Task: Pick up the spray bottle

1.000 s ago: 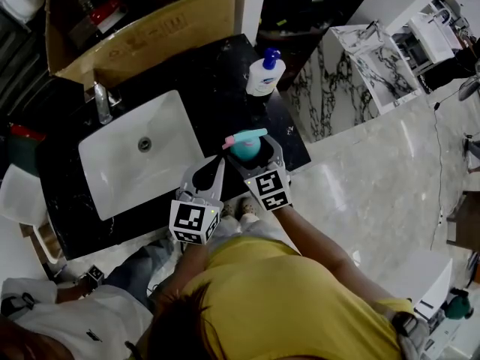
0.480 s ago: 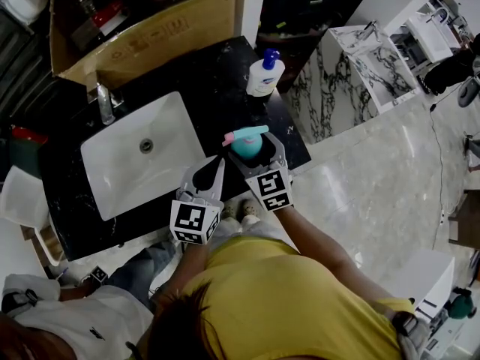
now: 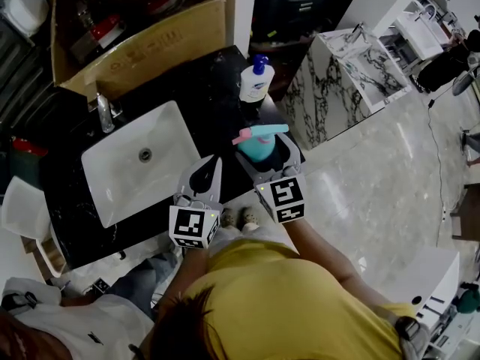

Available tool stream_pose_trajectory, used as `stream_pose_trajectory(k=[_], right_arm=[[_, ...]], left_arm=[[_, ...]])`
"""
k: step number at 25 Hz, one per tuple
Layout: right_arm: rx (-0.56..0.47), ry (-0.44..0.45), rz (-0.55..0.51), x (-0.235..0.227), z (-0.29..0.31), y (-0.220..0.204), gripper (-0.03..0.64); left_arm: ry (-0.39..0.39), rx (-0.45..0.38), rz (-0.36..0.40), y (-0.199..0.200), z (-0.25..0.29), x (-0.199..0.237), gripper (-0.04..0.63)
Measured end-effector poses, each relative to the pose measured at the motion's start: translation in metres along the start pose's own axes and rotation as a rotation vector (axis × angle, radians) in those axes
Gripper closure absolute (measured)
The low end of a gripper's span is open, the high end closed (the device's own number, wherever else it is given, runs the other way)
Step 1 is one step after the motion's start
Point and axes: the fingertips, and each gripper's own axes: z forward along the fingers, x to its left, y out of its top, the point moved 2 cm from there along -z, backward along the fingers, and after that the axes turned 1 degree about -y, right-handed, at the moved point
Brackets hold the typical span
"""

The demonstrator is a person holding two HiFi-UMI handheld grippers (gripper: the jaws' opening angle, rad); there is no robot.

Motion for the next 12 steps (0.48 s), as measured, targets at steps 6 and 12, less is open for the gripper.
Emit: stream_pose_trajectory(k=[6, 12], right_arm=[[-0.036, -0.106, 0.025, -0.021, -0.036, 0.024, 0.233], [-0.083, -0.165, 0.039, -0.031, -0.061, 0.04, 0.233]], left_arm=[[0.024, -0.045, 0.032, 0.025, -0.003, -0.004, 0.591], [0.027, -0.075, 0.053, 0.044, -0.007, -0.011, 0.591]])
